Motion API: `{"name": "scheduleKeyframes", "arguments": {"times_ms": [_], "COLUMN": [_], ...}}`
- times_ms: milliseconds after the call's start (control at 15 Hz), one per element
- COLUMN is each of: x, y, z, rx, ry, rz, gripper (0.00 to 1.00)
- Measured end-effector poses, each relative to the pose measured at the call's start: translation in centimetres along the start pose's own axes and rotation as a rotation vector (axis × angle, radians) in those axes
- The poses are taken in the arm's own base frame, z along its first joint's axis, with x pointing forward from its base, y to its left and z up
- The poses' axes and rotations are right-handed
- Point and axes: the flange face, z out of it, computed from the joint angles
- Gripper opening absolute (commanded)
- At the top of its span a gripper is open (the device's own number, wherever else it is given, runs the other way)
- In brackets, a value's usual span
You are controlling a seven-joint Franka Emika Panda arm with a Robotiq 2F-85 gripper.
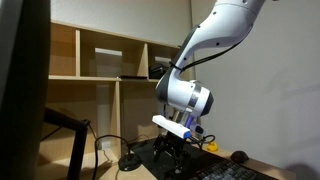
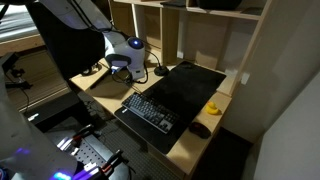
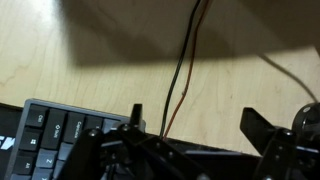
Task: Press two keys on the keyboard
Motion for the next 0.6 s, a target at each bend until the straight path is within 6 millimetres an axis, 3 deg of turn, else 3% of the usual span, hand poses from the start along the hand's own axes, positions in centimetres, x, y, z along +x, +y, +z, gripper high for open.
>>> {"name": "scheduleKeyframes", "arguments": {"times_ms": [600], "x": [1.4], "y": [-0.1], "z": [1.4], "rx": [0.027], "ry": [0.015], "rz": [0.045], "gripper": [1.00]}}
